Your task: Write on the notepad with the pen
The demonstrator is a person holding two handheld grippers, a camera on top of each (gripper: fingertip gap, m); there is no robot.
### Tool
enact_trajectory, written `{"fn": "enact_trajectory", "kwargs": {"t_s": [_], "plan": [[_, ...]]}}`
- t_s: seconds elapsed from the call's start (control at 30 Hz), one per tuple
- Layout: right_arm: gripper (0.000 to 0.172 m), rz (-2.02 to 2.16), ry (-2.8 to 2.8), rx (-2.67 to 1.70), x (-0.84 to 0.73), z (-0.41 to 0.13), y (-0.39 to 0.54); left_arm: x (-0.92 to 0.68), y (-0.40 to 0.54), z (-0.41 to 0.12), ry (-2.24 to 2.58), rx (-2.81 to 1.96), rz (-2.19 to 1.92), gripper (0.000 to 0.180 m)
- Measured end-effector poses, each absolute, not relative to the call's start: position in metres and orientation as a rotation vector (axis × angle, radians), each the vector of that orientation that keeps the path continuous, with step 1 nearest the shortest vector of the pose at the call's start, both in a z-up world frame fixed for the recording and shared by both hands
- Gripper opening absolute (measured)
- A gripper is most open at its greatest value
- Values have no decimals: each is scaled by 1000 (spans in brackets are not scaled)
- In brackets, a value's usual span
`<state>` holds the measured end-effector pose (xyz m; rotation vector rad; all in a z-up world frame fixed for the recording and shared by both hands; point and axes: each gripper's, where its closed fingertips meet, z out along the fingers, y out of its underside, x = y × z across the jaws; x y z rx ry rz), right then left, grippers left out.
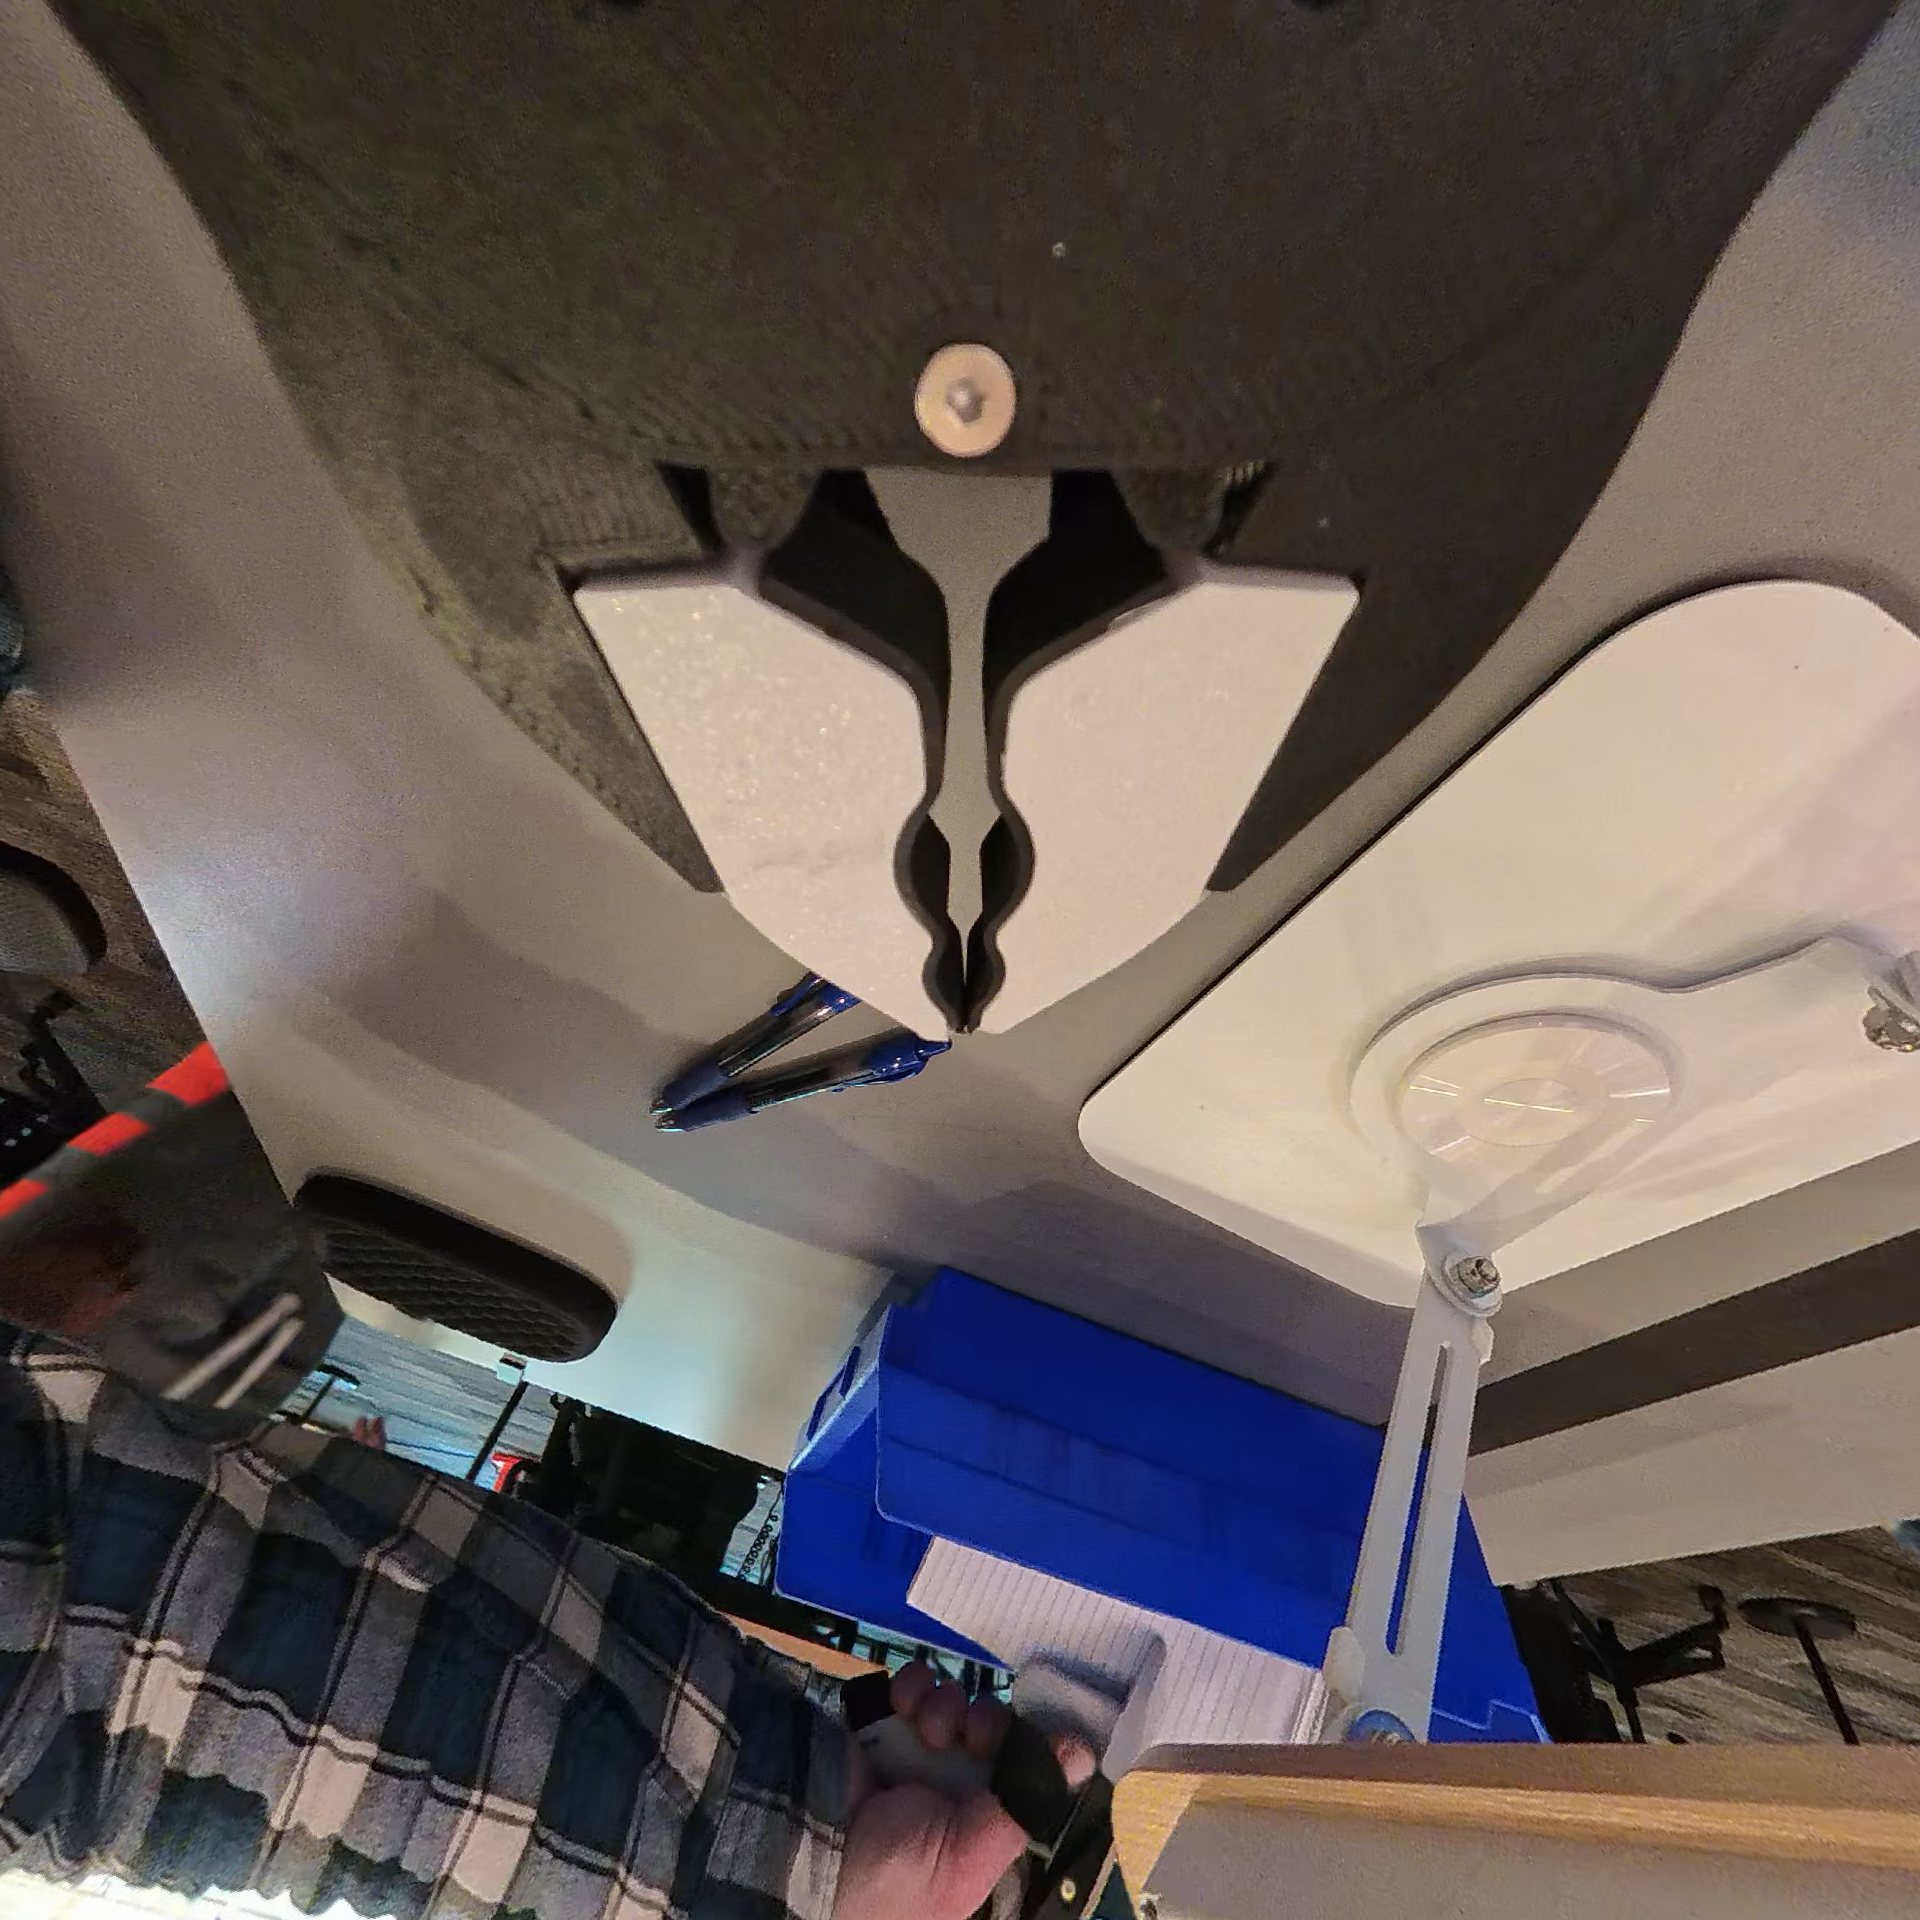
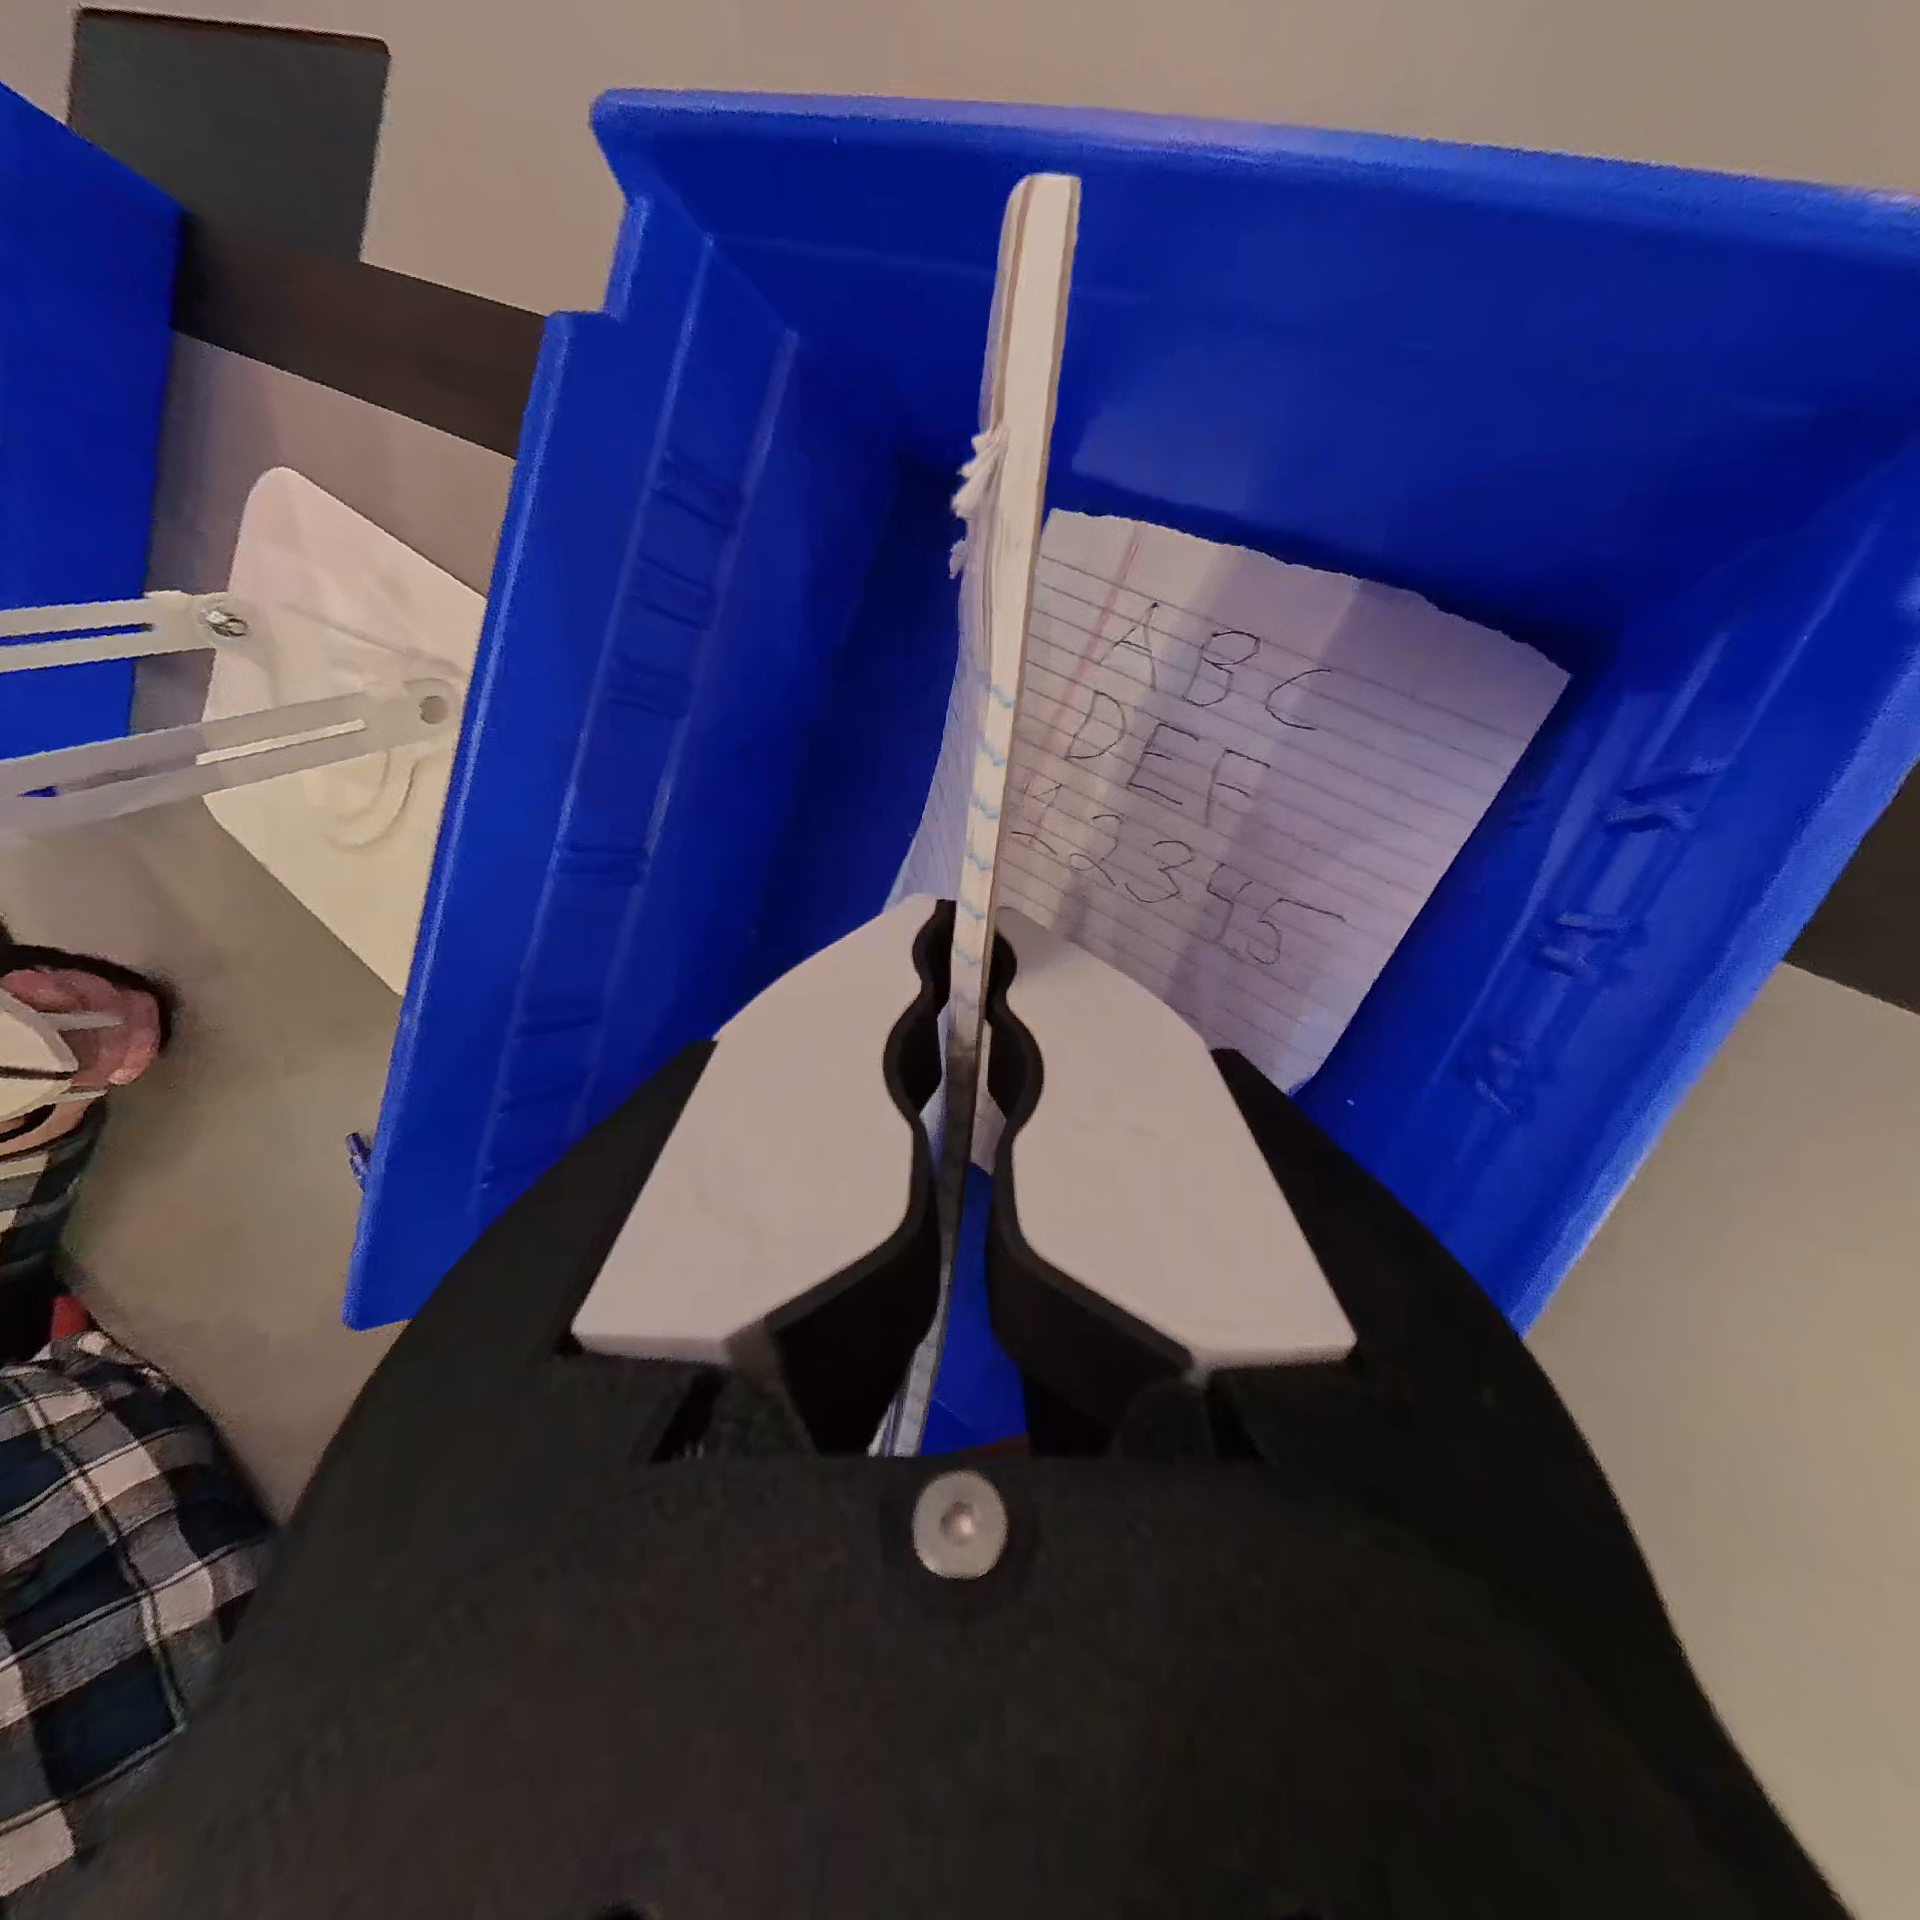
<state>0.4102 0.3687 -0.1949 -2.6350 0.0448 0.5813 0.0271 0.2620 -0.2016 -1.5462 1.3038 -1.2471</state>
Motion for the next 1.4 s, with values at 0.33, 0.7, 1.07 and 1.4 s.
{"fn": "enact_trajectory", "kwargs": {"t_s": [0.33,0.7,1.07,1.4], "plan": [[54,-48,-63,-2789,450,-202,366,28,259,-203,1329,-1544,-1244,0],[10,281,-712,-2346,243,-85,260,30,259,-203,1328,-1548,-1244,0],[11,525,-882,-2661,127,-257,199,28,252,-203,1344,-1529,-1218,0],[13,372,-955,-2741,127,-279,202,30,252,-204,1352,-1531,-1223,0]]}}
